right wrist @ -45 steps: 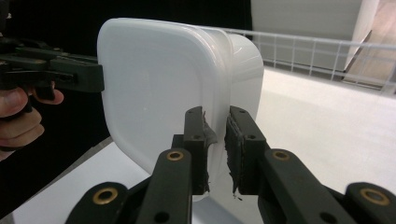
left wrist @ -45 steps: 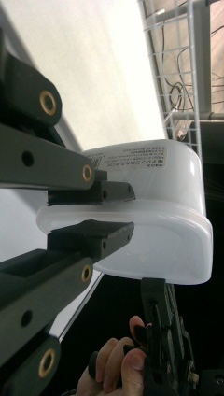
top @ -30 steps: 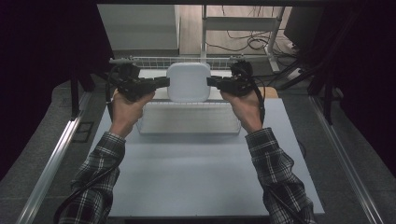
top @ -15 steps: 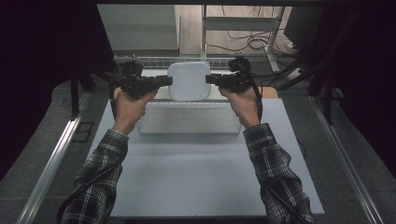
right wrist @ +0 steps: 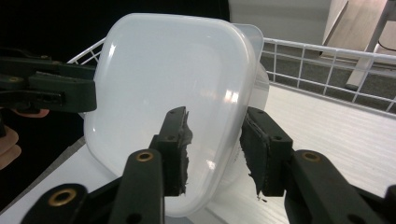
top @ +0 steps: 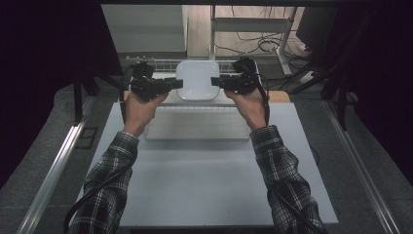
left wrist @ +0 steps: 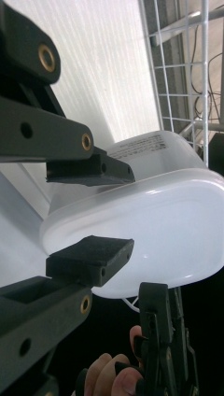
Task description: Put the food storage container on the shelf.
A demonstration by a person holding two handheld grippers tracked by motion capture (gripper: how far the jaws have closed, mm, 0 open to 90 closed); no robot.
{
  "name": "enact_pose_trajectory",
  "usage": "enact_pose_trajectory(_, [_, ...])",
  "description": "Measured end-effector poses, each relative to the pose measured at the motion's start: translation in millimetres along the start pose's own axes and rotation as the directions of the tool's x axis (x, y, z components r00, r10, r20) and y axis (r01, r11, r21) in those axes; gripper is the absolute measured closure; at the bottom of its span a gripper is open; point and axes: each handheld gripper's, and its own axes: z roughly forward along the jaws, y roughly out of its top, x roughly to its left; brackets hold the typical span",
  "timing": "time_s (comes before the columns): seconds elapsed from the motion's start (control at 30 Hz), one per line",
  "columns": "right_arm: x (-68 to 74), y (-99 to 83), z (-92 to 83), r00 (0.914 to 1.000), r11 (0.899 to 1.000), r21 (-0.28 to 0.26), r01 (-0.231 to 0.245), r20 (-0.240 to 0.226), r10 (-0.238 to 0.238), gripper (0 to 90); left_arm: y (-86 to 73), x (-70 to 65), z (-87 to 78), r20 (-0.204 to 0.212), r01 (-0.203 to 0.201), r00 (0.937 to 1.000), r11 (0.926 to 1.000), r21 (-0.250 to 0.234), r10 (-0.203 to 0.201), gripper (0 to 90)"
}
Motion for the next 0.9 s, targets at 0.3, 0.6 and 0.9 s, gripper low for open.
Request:
enact_pose_trajectory(0.3, [-3.3,0.5,6.0,0.9998,1.0,-0.004,0.01,0.019,-0.01,52.7,0.5,3.0,7.0,-0.017,0.011,0.9998,0.9999,0.006,-0.011,59.0])
enact_pose_trajectory(0.6, [-5.6,0.5,12.2,0.999,1.0,-0.014,0.004,0.045,-0.004,48.0,9.0,7.4,12.8,-0.089,0.015,0.9959,0.9998,0.008,-0.015,50.0])
enact_pose_trajectory(0.9, [-9.1,2.2,17.3,0.9957,0.999,-0.037,-0.004,0.093,0.007,46.9,16.5,10.0,19.5,-0.146,-0.01,0.9892,0.9999,0.014,0.012,46.4])
